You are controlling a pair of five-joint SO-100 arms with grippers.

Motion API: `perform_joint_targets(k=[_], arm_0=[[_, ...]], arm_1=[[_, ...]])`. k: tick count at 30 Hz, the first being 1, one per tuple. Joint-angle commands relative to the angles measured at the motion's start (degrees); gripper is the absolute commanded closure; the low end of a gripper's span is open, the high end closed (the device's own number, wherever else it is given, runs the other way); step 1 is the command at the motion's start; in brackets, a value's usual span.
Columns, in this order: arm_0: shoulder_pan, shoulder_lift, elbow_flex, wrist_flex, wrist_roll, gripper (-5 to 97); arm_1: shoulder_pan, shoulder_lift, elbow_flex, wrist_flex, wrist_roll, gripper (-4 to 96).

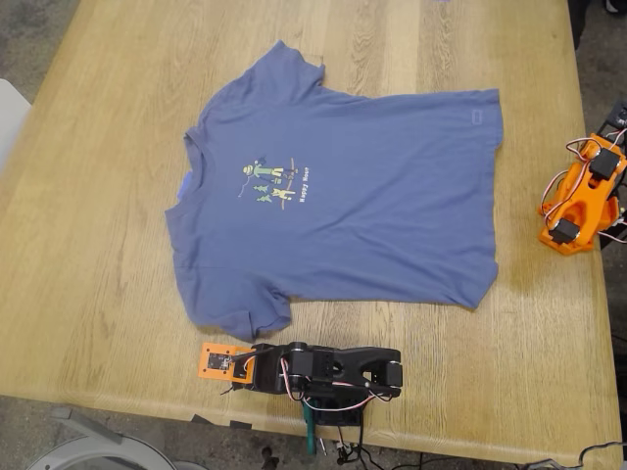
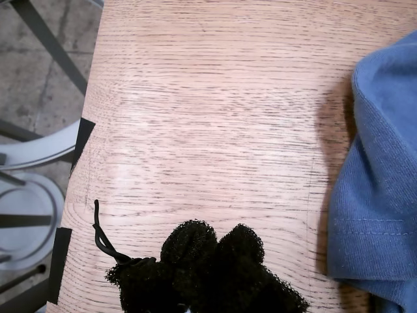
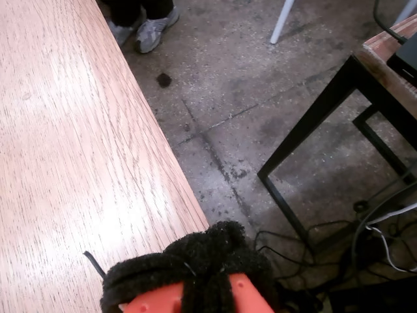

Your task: Fold a T-shirt

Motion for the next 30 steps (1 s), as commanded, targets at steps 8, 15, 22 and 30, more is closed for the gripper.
perform_joint_targets(k=[8,15,22,30], arm_0=[[-0.3,6.6,-1.8,-1.2,0.1,92],[0.3,6.6,-1.8,-3.0,1.4,92],[0.4,6.6,-1.8,-4.0,1.9,92],[0.4,6.6,-1.8,-4.5,2.2,92]], arm_1=[[5.9,0.4,0.9,-0.1,0.0,91.2],[5.8,0.4,0.9,-0.1,-0.1,91.2],[6.2,0.4,1.0,0.0,-0.1,91.2],[6.2,0.4,1.1,-0.2,-0.1,91.2]])
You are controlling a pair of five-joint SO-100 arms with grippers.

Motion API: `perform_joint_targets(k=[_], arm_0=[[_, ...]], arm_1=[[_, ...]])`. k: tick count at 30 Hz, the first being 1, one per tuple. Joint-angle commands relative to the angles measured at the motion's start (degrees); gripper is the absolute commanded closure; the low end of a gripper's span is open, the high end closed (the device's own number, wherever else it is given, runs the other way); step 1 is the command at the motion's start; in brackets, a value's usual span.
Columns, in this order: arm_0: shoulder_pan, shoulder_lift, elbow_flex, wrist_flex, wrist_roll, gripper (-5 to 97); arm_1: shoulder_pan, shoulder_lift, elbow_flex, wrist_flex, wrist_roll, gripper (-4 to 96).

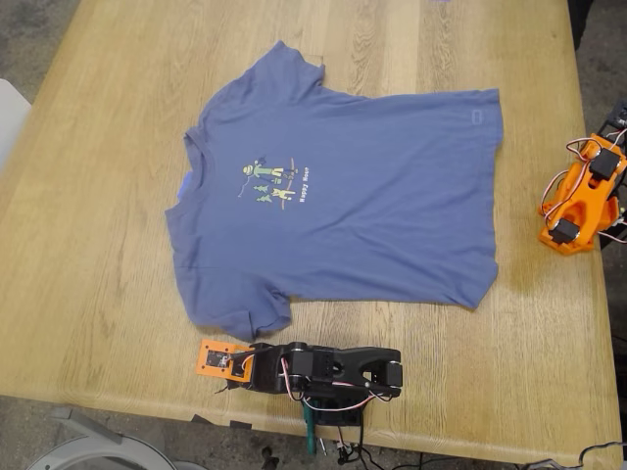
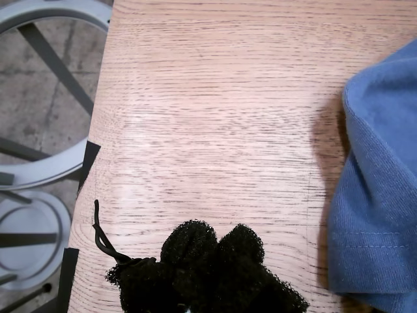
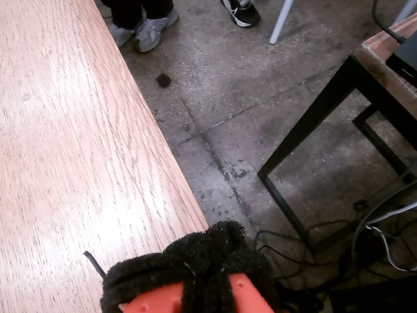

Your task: Fold a T-shirt

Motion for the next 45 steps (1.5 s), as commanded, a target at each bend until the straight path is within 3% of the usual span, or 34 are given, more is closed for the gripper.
perform_joint_targets(k=[1,5,10,15,21,28,36,41,45], arm_0=[[0.4,6.6,-1.8,-1.4,0.3,92],[0.5,6.6,-1.8,-1.9,-0.4,92],[2.3,6.6,-3.7,-1.7,-1.5,91],[6.3,6.6,-7.7,-1.8,-9.8,63],[8.1,6.5,-12.0,-3.2,-11.3,55],[11.1,2.2,-21.5,4.7,-13.8,50],[17.3,-16.0,-41.0,8.8,-14.4,47],[18.9,-27.0,-48.3,-1.7,-17.6,39],[23.0,-29.0,-49.1,-4.8,-18.2,31]], arm_1=[[5.8,0.4,1.1,-0.2,-0.1,91.2],[5.7,0.4,0.4,0.3,0.1,91.1],[1.1,0.4,-4.7,1.1,0.8,78.5],[-3.8,0.4,-10.5,0.9,2.4,70.1],[-9.8,0.4,-19.7,5.4,4.5,61.6],[-24.9,0.2,-38.1,18.4,5.7,60.4],[-41.1,-2.1,-58.0,36.5,4.8,60.6],[-45.5,-8.3,-67.9,36.6,7.4,67.2],[-46.2,-13.7,-74.9,37.0,8.2,65.0]])
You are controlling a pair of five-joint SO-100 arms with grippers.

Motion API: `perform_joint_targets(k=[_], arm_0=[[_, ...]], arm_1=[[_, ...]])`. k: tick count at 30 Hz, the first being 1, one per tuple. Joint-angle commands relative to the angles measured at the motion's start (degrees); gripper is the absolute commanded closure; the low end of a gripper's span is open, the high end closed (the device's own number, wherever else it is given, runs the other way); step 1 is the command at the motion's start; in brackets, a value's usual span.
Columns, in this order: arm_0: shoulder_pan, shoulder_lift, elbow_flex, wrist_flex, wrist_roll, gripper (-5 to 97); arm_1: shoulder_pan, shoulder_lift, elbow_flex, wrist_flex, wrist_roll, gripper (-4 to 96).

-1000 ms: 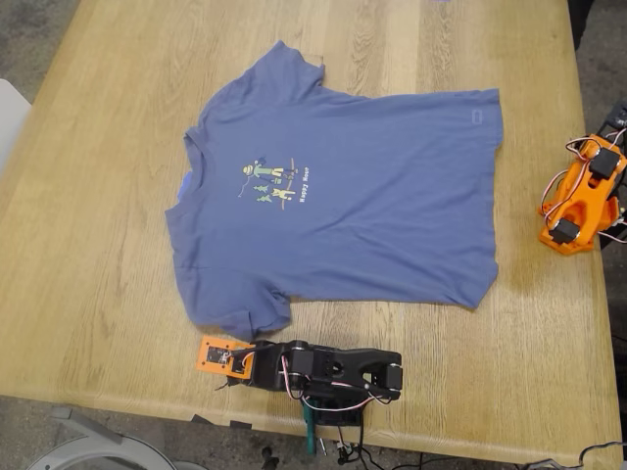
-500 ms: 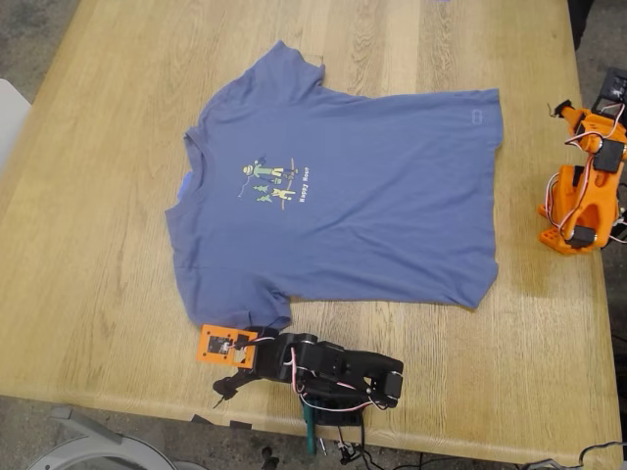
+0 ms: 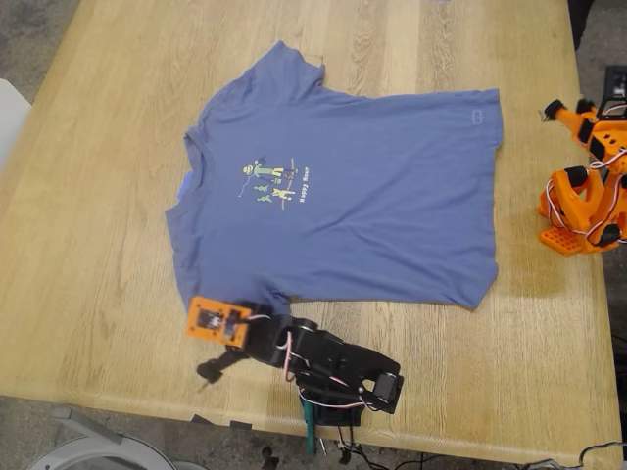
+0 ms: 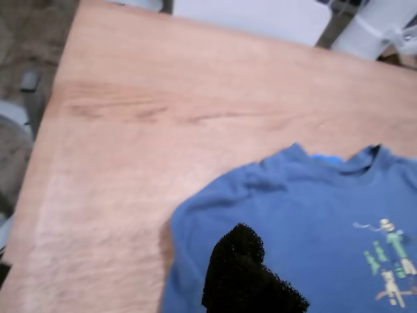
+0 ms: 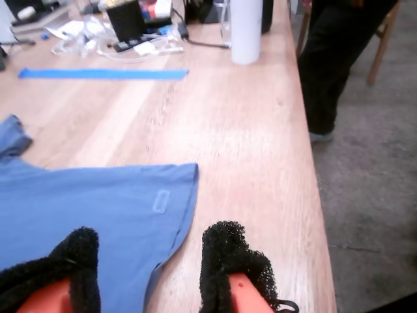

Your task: Fold a T-shirt

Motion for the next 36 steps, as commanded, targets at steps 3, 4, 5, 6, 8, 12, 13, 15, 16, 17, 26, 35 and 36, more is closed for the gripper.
perform_joint_targets(k=[3,4,5,6,8,12,13,15,16,17,26,35,36], arm_0=[[4.7,-1.0,-4.7,-3.6,0.0,30],[5.4,-1.0,-4.2,-4.5,0.0,30],[6.2,-1.2,-4.0,-4.9,-0.1,30],[6.8,-1.6,-3.9,-5.5,-0.2,30],[7.7,-3.1,-3.6,-7.4,0.1,30],[11.8,-7.7,-3.4,-12.8,-0.4,30],[13.4,-9.2,-3.7,-14.1,-1.1,29],[16.8,-12.4,-5.0,-14.6,-1.4,29],[18.4,-14.2,-6.0,-14.7,-1.6,29],[20.0,-16.1,-7.0,-14.7,-1.4,29],[32.2,-33.7,-23.0,-9.7,-0.4,30],[36.6,-49.5,-38.1,-3.2,-0.3,30],[36.6,-51.4,-39.9,-2.4,-0.2,30]], arm_1=[[-1.6,-4.5,-7.6,3.6,0.1,56.2],[-1.8,-4.5,-8.2,5.0,0.1,53.5],[-2.5,-4.1,-8.3,5.4,0.0,51.3],[-3.2,-3.9,-8.3,5.6,-0.6,49.6],[-5.4,-3.5,-8.2,4.9,-1.8,47.8],[-11.5,-5.2,-8.6,4.2,-3.6,47.5],[-12.8,-6.3,-9.6,5.4,-4.0,47.5],[-15.7,-8.8,-11.6,7.6,-5.1,47.5],[-17.1,-9.9,-12.3,7.6,-5.6,48.0],[-18.4,-11.5,-13.4,7.6,-6.2,48.5],[-33.3,-29.4,-25.8,8.0,-6.9,51.8],[-50.6,-36.9,-19.9,4.0,-6.1,53.7],[-52.0,-38.8,-20.0,2.5,-5.9,54.0]])
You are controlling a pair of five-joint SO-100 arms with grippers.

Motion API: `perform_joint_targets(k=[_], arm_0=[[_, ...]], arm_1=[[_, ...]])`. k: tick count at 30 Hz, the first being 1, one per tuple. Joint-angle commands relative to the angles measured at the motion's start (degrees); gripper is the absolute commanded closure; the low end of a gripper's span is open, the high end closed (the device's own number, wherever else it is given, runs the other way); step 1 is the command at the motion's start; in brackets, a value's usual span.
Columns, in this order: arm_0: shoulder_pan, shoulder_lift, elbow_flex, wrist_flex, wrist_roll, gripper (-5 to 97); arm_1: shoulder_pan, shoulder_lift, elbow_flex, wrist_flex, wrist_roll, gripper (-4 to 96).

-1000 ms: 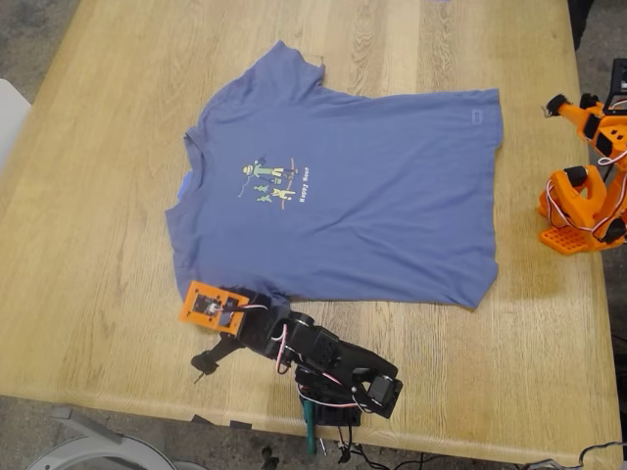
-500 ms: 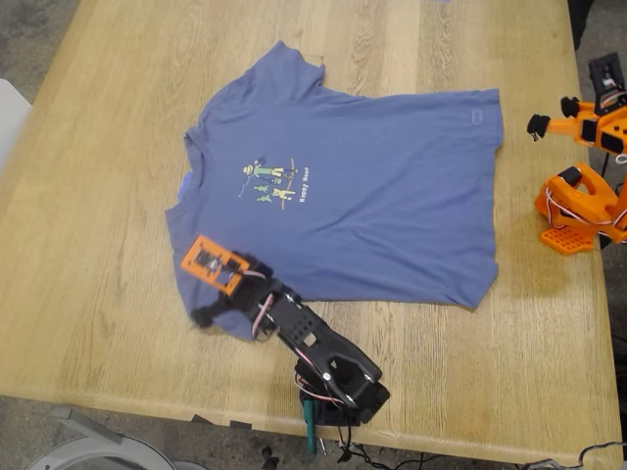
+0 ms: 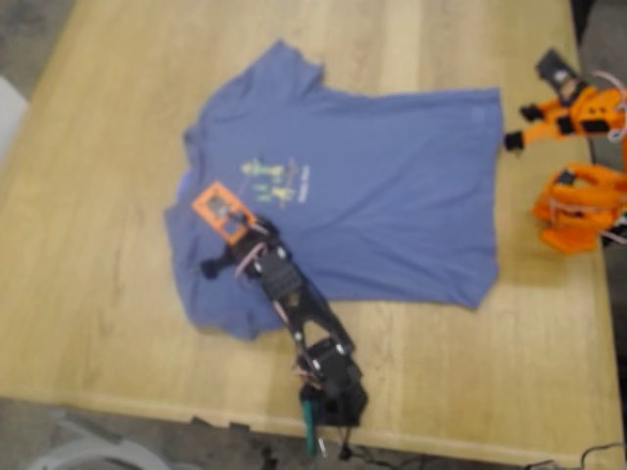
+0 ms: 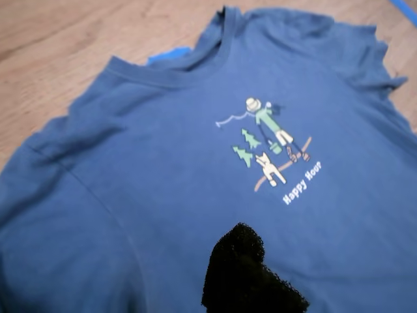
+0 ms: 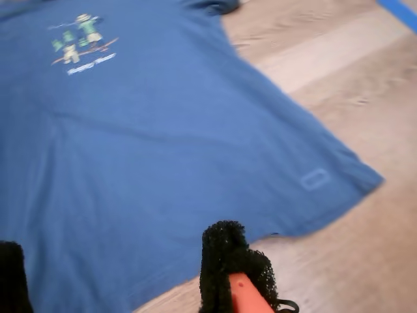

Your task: Fold a T-shirt

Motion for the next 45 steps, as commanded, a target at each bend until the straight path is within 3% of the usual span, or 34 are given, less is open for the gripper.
perform_joint_targets(k=[1,12,20,23,27,34,37,42,45], arm_0=[[0.4,-4.5,-11.0,1.5,0.5,30],[-1.1,-27.6,-28.6,2.8,-0.3,31],[-3.9,-49.7,-51.4,-0.4,0.4,32],[-4.5,-59.3,-65.7,1.4,1.0,31],[-3.9,-79.3,-102.8,16.2,2.7,30],[-2.8,-80.5,-100.6,13.4,3.3,30],[-3.6,-80.5,-100.5,13.4,4.2,30],[-4.1,-86.4,-106.8,13.3,4.7,27],[-2.0,-87.8,-110.8,17.3,5.4,26]], arm_1=[[-4.6,-4.7,-0.5,-3.8,0.7,54.2],[-15.9,-20.7,-3.6,-13.7,2.3,55.8],[-18.5,-30.4,-7.7,-21.6,2.7,56.1],[-17.4,-31.6,-9.4,-23.6,2.8,55.5],[-14.6,-33.2,-15.3,-23.4,2.1,54.4],[-11.7,-32.2,-17.9,-19.7,3.3,54.4],[-11.3,-27.2,-6.6,-26.3,3.7,54.4],[-14.0,-22.4,15.4,-48.7,6.5,55.7],[-17.1,-19.8,21.8,-51.7,6.4,57.1]])
